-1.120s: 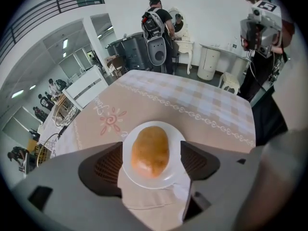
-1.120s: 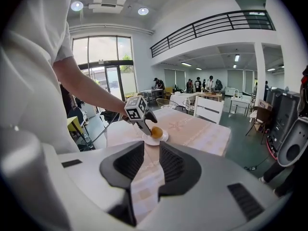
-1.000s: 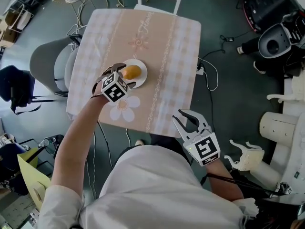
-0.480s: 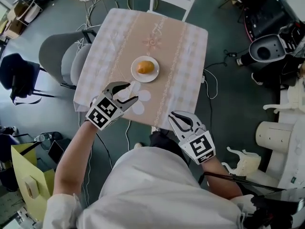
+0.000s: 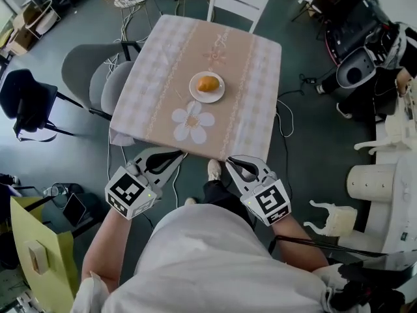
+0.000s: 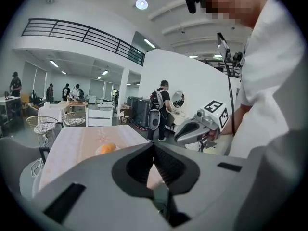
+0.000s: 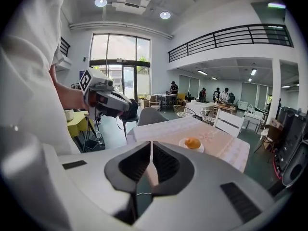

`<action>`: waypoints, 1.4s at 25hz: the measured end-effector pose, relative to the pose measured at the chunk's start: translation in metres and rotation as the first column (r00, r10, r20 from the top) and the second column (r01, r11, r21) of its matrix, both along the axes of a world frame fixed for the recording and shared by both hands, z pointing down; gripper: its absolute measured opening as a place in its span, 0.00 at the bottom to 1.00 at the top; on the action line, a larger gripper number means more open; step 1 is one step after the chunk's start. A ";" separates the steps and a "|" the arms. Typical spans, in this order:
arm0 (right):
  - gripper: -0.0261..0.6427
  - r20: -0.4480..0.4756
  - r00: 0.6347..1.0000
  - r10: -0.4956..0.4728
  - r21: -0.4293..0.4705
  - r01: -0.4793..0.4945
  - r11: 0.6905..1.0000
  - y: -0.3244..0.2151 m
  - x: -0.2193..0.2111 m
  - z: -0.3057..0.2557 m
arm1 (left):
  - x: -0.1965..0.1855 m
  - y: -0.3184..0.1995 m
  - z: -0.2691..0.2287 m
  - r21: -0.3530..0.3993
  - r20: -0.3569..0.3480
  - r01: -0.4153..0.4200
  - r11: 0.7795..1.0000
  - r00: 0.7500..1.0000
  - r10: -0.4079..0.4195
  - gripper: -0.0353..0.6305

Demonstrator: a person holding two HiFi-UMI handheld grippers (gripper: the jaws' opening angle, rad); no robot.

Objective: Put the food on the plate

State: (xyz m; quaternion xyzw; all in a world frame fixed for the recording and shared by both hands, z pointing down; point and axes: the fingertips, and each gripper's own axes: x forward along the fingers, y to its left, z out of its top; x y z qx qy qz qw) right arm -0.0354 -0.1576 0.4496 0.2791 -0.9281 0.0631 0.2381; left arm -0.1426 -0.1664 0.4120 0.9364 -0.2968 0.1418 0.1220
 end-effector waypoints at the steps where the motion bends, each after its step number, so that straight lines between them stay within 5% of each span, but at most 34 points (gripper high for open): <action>1: 0.08 -0.001 1.000 -0.002 -0.002 0.002 1.000 0.009 -0.004 0.000 | -0.003 0.012 -0.003 -0.004 -0.014 0.005 1.000 1.000 -0.005 0.07; 6: 0.07 0.003 1.000 -0.012 0.001 0.012 1.000 0.052 -0.023 -0.002 | -0.008 0.070 -0.018 0.000 -0.053 -0.012 1.000 0.999 0.012 0.07; 10: 0.06 -0.003 1.000 -0.031 0.011 0.031 0.999 0.081 -0.036 -0.006 | -0.005 0.114 -0.046 0.036 -0.155 -0.062 0.997 0.986 0.067 0.07; 17: 0.06 -0.009 0.999 -0.051 0.030 0.052 0.998 0.112 -0.054 -0.011 | -0.018 0.144 -0.048 0.068 -0.103 -0.030 0.997 0.994 0.037 0.07; 35: 0.06 -0.041 0.995 -0.094 0.073 0.097 0.993 0.153 -0.072 -0.023 | -0.033 0.170 -0.045 0.037 -0.112 -0.010 0.999 0.994 0.014 0.07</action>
